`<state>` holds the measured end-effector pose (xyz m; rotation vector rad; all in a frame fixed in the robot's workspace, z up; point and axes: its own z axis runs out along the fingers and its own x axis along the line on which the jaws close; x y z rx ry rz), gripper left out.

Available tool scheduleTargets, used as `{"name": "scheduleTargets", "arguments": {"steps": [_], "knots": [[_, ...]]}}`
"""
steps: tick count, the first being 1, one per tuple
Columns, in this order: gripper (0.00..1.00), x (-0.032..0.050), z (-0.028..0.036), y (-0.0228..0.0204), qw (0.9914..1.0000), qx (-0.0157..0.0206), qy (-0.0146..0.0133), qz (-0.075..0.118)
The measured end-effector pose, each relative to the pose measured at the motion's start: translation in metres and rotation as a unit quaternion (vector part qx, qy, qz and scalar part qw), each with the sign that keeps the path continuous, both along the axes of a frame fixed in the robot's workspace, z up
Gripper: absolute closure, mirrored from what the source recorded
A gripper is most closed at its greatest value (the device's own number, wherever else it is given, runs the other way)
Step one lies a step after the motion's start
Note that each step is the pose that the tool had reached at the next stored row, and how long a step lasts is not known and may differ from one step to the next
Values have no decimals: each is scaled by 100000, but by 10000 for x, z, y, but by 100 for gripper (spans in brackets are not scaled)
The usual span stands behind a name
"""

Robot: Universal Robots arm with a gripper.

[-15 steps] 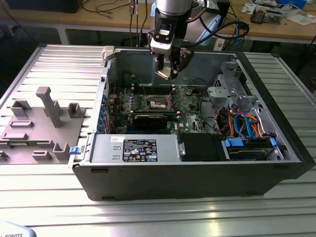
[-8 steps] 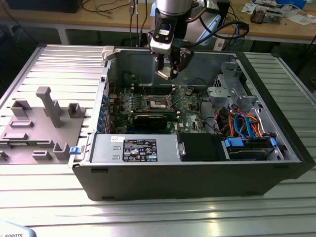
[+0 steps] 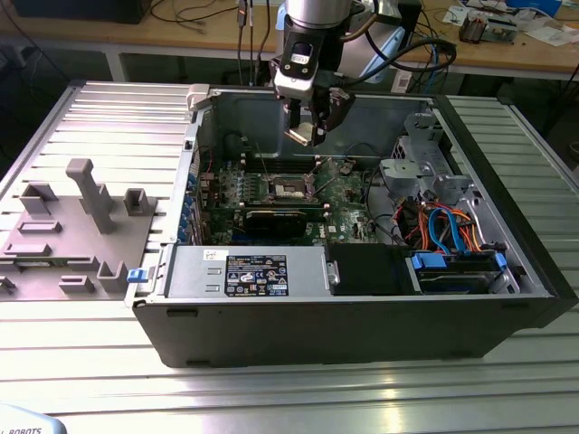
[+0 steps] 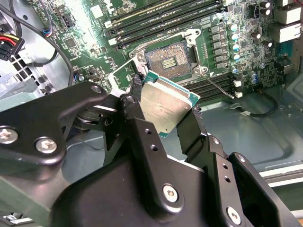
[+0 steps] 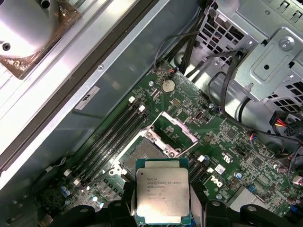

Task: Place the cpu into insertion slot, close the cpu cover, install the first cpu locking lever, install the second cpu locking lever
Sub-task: 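Place the cpu into insertion slot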

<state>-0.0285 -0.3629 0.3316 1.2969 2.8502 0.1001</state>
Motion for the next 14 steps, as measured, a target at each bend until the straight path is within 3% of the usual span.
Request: {"name": "scheduleTargets", "arguments": {"steps": [14], "knots": [[46, 0, 0, 0, 99997, 6, -3, -836]]}}
